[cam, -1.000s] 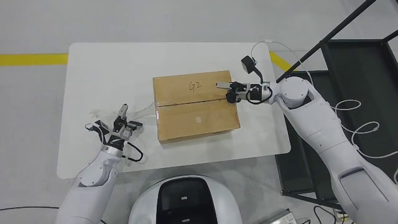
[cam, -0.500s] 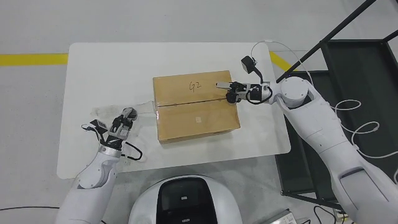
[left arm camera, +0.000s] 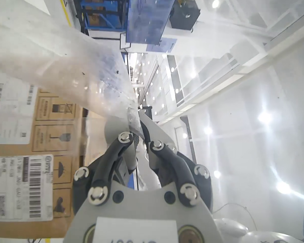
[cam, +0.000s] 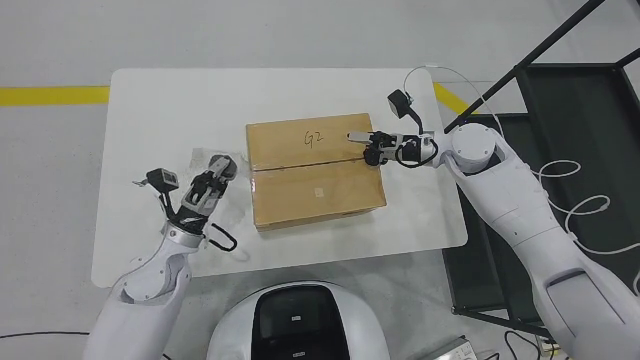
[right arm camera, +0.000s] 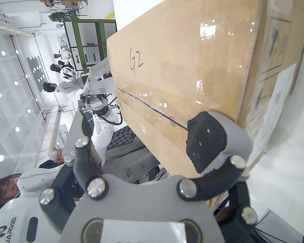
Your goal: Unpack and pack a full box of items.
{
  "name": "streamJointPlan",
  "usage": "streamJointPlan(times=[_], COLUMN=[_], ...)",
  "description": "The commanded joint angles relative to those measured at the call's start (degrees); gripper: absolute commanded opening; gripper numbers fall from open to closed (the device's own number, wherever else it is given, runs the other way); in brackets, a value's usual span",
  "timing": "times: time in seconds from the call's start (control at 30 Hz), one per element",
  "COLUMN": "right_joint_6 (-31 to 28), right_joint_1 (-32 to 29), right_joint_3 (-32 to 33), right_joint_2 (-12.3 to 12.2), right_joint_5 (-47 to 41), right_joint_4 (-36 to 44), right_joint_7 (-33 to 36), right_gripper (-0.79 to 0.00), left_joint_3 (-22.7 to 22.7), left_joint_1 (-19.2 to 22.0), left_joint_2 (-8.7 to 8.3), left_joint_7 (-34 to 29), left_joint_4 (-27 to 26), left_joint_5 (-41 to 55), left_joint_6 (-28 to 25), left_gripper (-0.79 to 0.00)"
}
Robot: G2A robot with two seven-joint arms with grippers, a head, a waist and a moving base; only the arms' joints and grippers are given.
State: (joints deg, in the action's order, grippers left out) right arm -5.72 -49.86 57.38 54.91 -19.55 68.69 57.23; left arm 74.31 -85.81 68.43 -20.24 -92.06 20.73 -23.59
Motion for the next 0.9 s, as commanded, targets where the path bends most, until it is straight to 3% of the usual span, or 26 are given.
streamJointPlan(times=[0.0,0.33,0.63,0.73,0.77,0.83,0.87], right_joint_6=[0.0,0.0,0.0,0.0,0.0,0.0,0.0], right_joint_1=[0.0,0.0,0.0,0.0,0.0,0.0,0.0], right_joint_3=[0.0,0.0,0.0,0.0,0.0,0.0,0.0], right_joint_2=[0.0,0.0,0.0,0.0,0.0,0.0,0.0], right_joint_5=[0.0,0.0,0.0,0.0,0.0,0.0,0.0], right_joint_4=[0.0,0.0,0.0,0.0,0.0,0.0,0.0], right_joint_7=[0.0,0.0,0.0,0.0,0.0,0.0,0.0], right_gripper=[0.0,0.0,0.0,0.0,0.0,0.0,0.0], left_joint_3=[-1.2,-7.5,-10.3,-11.4,-11.7,-12.3,-12.5], left_joint_1=[1.3,7.3,8.3,8.5,8.4,8.4,8.4], left_joint_2=[0.16,1.02,1.2,1.25,1.3,1.4,1.47], left_joint_7=[-0.4,-0.7,2.6,4.1,4.5,5.2,5.4], left_joint_4=[-0.1,1.1,-1.1,-1.5,-1.6,-1.7,-1.7], left_joint_5=[-1.7,-12.2,-25.8,-31.1,-32.2,-33.7,-33.7], left_joint_6=[1.5,10.6,14.8,16.0,16.2,16.3,16.3], left_gripper=[-0.785,-0.785,-0.785,-0.557,-0.348,0.0,0.0])
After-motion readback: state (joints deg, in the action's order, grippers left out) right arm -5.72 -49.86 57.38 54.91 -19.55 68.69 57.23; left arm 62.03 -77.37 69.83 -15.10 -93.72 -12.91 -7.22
